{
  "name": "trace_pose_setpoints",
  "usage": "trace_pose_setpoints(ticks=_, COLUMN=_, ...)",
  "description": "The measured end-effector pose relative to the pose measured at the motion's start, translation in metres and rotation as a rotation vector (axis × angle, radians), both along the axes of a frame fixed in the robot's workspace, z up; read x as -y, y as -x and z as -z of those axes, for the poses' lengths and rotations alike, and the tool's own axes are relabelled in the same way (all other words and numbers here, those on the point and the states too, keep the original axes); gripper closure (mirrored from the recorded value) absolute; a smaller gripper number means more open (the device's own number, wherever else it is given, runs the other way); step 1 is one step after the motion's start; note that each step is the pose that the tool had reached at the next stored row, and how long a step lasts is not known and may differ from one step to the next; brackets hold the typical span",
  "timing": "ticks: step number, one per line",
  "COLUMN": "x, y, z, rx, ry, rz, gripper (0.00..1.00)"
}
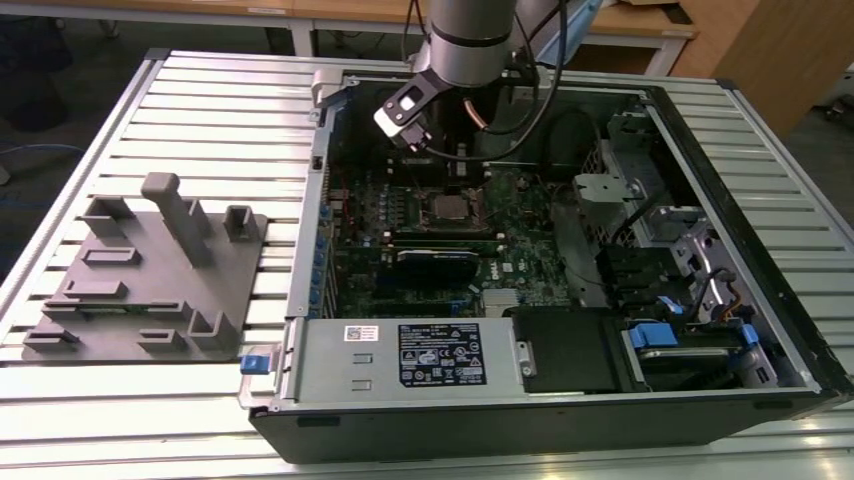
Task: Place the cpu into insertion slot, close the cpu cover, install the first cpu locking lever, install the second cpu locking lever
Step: 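Close the cpu cover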
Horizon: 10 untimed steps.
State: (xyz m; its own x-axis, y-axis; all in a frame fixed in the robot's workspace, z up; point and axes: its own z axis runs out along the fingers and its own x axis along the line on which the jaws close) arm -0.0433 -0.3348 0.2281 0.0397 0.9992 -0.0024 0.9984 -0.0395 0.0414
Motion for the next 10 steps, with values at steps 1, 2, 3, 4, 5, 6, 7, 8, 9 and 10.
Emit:
trace_pose_setpoints(ticks=1, x=0.0, y=0.0, z=-0.0001, rx=0.0, ry=0.0001, rz=0.0, gripper=0.9)
trace_pose_setpoints(ticks=2, x=0.0, y=0.0, z=-0.0003, rx=0.0, ry=0.0001, rz=0.0, gripper=0.9)
trace_pose_setpoints(ticks=3, x=0.0, y=0.0, z=-0.0005, rx=-0.0001, ry=0.0001, rz=0.0, gripper=0.9)
trace_pose_setpoints(ticks=4, x=0.0, y=0.0, z=-0.0006, rx=0.0, ry=0.0, rz=0.0, gripper=0.9)
trace_pose_setpoints(ticks=5, x=0.0, y=0.0, z=-0.0012, rx=0.0, ry=0.0, rz=0.0, gripper=0.9)
trace_pose_setpoints(ticks=6, x=0.0, y=0.0, z=-0.0016, rx=0.0, ry=-0.0001, rz=0.0, gripper=0.9)
trace_pose_setpoints(ticks=7, x=0.0, y=0.0, z=-0.0017, rx=0.0, ry=0.0, rz=0.0, gripper=0.9)
trace_pose_setpoints(ticks=8, x=0.0, y=0.0, z=-0.0018, rx=0.0, ry=0.0, rz=0.0, gripper=0.9)
trace_pose_setpoints(ticks=9, x=0.0, y=0.0, z=-0.002, rx=-0.0001, ry=0.0002, rz=0.0, gripper=0.9)
trace_pose_setpoints(ticks=10, x=0.0, y=0.0, z=-0.0023, rx=-0.0002, ry=0.0003, rz=0.0, gripper=0.9)
